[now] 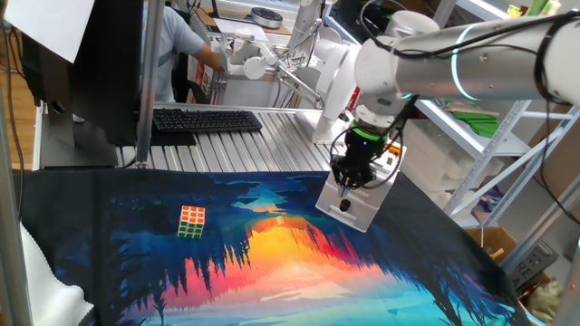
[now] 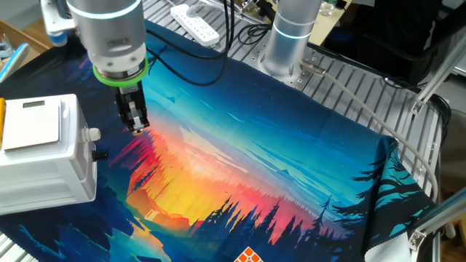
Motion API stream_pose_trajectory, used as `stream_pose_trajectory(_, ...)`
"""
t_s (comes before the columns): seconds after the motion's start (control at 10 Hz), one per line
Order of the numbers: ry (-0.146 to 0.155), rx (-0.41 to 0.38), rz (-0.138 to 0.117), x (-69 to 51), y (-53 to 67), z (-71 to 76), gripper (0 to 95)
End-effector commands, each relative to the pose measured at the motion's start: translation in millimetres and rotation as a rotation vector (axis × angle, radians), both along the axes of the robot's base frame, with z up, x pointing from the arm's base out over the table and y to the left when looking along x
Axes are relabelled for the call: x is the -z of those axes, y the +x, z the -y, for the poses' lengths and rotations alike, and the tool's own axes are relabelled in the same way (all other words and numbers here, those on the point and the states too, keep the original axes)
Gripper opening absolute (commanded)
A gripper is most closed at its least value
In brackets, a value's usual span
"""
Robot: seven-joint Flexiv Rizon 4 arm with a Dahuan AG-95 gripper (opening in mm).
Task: Grasp the handle and open the drawer
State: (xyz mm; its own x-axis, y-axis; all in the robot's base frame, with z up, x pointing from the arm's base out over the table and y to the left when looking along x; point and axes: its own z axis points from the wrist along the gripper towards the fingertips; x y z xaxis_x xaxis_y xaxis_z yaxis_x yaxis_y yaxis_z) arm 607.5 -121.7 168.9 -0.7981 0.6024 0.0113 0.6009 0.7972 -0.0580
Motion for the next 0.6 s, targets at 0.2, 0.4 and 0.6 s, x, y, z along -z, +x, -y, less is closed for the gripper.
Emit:
stream_pose_trajectory(0.2,-0.032,0.022,-0.009,6.6,8.3,4.3,0.0)
stream_pose_trajectory(0.4,-0.035,0.005,0.005,14.9,21.0,7.7,0.0)
stream_pose_trajectory(0.6,-0.035,-0.007,0.004,17.6,35.4,11.8,0.0)
